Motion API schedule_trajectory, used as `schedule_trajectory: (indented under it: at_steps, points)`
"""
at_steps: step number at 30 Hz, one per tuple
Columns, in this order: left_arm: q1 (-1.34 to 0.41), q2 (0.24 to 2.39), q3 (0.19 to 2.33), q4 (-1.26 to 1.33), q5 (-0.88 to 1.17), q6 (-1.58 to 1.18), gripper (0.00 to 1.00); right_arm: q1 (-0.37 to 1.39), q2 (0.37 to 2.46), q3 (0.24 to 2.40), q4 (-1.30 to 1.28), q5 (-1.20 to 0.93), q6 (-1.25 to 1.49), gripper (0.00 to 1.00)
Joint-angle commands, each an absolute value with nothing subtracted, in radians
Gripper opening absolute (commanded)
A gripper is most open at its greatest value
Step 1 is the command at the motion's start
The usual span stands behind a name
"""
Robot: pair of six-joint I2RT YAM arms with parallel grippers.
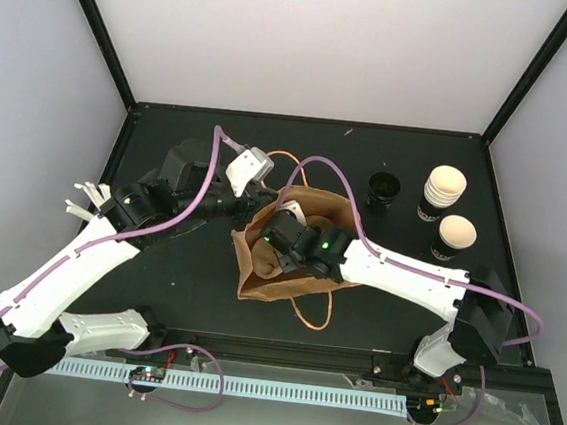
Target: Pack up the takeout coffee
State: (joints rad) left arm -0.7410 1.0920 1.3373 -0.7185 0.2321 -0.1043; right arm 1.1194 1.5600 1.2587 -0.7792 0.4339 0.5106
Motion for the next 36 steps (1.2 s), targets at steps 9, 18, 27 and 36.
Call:
schedule_trajectory:
  at_steps: [9, 18, 27, 36]
  points:
    - [-0.749, 1.049, 1.347, -0.678, 0.32, -0.137, 0.02, 1.11, 1.585, 1.169, -0.698, 0.402, 0.48, 0.38]
    - [-0.748, 1.028, 1.329, -0.665, 0.33, -0.176, 0.01, 1.11, 1.604, 1.144, -0.69, 0.398, 0.481, 0.38]
    - [-0.746, 1.031, 1.343, -0.67, 0.353, -0.197, 0.02, 1.111, 1.646, 1.138, -0.672, 0.356, 0.449, 0.38]
    - [-0.716, 1.026, 1.351, -0.725, 0.304, -0.19, 0.01, 1.11, 1.69, 1.17, -0.693, 0.288, 0.382, 0.38]
